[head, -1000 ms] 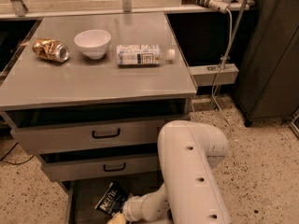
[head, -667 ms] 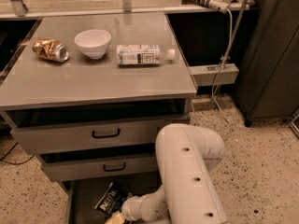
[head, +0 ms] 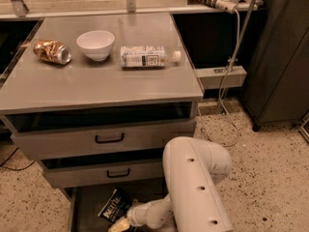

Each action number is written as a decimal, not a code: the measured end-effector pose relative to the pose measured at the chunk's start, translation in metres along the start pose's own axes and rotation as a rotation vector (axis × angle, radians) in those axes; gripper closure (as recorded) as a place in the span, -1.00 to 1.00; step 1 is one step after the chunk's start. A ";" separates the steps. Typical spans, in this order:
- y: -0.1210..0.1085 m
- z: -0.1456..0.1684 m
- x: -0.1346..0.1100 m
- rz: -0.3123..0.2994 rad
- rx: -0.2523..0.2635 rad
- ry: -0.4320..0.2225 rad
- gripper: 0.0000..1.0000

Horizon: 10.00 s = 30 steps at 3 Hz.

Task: Pick blue chip bag from bottom drawer and place on counter

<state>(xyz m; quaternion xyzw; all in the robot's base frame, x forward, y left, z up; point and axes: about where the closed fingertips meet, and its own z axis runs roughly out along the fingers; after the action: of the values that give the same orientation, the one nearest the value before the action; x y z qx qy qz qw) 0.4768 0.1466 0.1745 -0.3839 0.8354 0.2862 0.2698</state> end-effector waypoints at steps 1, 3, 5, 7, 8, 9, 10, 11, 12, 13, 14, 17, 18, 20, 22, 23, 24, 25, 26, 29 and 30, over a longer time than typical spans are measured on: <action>-0.012 0.017 0.009 0.009 0.005 0.007 -1.00; -0.020 0.037 0.028 0.054 0.002 0.027 -0.62; -0.019 0.037 0.028 0.054 0.002 0.027 0.30; -0.017 0.028 0.022 0.065 0.006 0.027 1.00; -0.016 0.001 0.006 0.056 0.037 0.035 1.00; -0.004 -0.037 -0.015 0.074 0.085 0.041 1.00; 0.013 -0.078 -0.027 0.113 0.132 0.045 1.00; 0.037 -0.125 -0.017 0.136 0.165 0.055 1.00; 0.040 -0.128 -0.023 0.131 0.170 0.063 1.00; 0.052 -0.144 -0.045 0.077 0.202 0.068 1.00; 0.064 -0.176 -0.060 0.062 0.255 0.097 1.00; 0.074 -0.236 -0.100 0.009 0.355 0.126 1.00; 0.077 -0.273 -0.125 -0.008 0.399 0.123 1.00; 0.080 -0.323 -0.167 -0.042 0.473 0.066 1.00; 0.082 -0.339 -0.176 -0.053 0.497 0.045 1.00; 0.089 -0.368 -0.190 -0.085 0.521 0.015 1.00; 0.099 -0.399 -0.203 -0.120 0.555 -0.019 1.00; 0.113 -0.435 -0.223 -0.169 0.606 -0.072 1.00; 0.111 -0.442 -0.223 -0.199 0.622 -0.064 1.00; 0.130 -0.499 -0.263 -0.258 0.743 -0.145 1.00; 0.150 -0.535 -0.293 -0.324 0.823 -0.190 1.00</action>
Offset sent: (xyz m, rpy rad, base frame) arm 0.0109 -0.0031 -0.0858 -0.0168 0.1070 -0.0575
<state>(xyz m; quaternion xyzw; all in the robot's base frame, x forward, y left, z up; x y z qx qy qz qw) 0.3983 0.0040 0.7811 -0.3426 0.7804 -0.0817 0.5166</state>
